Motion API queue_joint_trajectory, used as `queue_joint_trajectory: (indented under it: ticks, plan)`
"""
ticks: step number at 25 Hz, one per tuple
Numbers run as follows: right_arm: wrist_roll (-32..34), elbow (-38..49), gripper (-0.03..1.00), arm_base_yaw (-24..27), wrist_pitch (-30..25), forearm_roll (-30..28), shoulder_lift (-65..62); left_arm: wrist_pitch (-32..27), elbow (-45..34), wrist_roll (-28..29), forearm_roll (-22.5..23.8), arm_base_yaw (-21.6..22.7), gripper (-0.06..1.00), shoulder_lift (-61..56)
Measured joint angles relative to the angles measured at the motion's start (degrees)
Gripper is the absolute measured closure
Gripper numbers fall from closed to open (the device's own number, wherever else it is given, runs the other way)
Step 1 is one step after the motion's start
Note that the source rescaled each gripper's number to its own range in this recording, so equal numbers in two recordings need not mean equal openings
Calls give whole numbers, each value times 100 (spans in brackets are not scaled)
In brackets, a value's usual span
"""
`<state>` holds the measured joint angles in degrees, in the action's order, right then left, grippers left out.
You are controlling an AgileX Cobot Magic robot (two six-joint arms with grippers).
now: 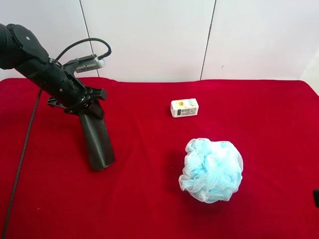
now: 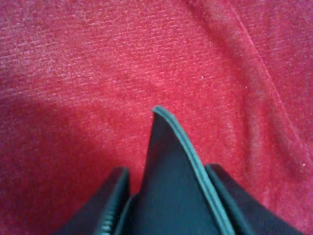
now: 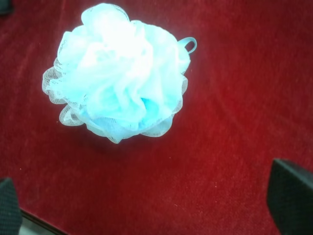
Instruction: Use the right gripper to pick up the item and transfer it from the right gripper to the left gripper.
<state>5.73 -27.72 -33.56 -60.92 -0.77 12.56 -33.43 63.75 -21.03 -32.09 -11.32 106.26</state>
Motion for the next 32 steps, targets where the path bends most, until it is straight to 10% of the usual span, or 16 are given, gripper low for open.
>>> queue_joint_trajectory:
  ticks: [3, 6, 19, 32]
  plan:
    - [0, 0, -3, 0, 0, 0, 0, 14, 0, 0, 13, 0, 20, 0]
    - [0, 0, -3, 0, 0, 0, 0, 14, 0, 0, 18, 0, -1, 0]
    - [0, 0, -3, 0, 0, 0, 0, 17, 0, -7, 18, 0, -5, 0]
    - [0, 0, -3, 0, 0, 0, 0, -1535, 0, -3, 173, 0, -5, -1186]
